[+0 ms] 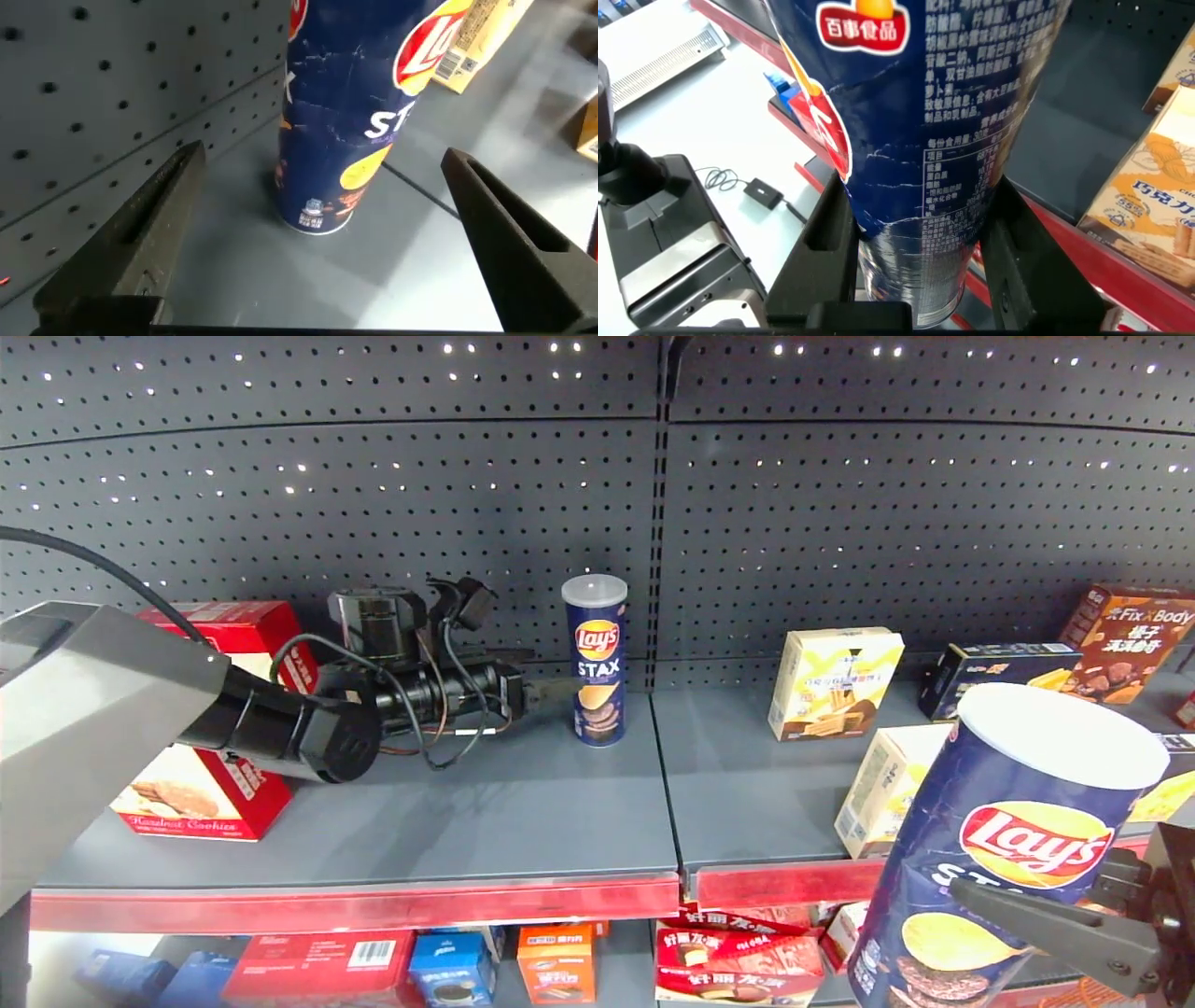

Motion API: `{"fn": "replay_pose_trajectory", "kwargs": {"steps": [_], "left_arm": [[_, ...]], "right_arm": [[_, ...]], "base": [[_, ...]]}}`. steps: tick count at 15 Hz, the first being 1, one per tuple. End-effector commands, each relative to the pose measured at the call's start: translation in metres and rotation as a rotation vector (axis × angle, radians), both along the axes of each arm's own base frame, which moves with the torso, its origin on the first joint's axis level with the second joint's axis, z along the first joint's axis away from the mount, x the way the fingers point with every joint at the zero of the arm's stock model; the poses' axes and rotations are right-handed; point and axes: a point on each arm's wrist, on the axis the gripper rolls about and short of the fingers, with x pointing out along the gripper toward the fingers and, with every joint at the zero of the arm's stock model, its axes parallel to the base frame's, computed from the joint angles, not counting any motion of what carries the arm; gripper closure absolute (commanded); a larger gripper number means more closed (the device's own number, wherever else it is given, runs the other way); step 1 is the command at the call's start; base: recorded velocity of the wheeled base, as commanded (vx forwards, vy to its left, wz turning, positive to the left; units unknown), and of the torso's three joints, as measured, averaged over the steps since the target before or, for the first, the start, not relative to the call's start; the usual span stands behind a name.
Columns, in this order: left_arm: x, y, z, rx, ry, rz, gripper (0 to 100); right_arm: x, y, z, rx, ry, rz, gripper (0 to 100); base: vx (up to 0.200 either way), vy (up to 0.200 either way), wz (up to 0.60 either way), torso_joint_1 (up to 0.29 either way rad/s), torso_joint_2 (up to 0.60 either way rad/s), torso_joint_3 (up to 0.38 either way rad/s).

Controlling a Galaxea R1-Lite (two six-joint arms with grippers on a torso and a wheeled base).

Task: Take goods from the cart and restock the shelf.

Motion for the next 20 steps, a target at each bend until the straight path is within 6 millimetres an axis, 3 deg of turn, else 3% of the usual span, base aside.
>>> {"fn": "replay_pose_trajectory", "kwargs": {"steps": [1, 5, 16, 20], "left_arm": [[0.017, -0.001, -0.005, -0.021, -0.006, -0.018, 0], [0.037, -0.006, -0.003, -0.042, -0.042, -0.027, 0], [0.055, -0.015, -0.015, -0.069, -0.045, -0.094, 0], [0.061, -0.032, -0.013, -0.106, -0.046, -0.150, 0]], "right_arm": [[0.000, -0.001, 0.000, 0.001, 0.002, -0.002, 100], [-0.001, -0.001, -0.001, 0.001, 0.002, -0.002, 100], [0.000, -0.003, -0.005, -0.007, 0.015, -0.015, 100], [0.000, -0.002, -0.006, -0.008, 0.017, -0.015, 100]], "base": [[0.000, 0.000, 0.00, 0.000, 0.00, 0.000], [0.000, 0.000, 0.00, 0.000, 0.00, 0.000], [0.000, 0.000, 0.00, 0.000, 0.00, 0.000], [0.000, 0.000, 0.00, 0.000, 0.00, 0.000]]}}
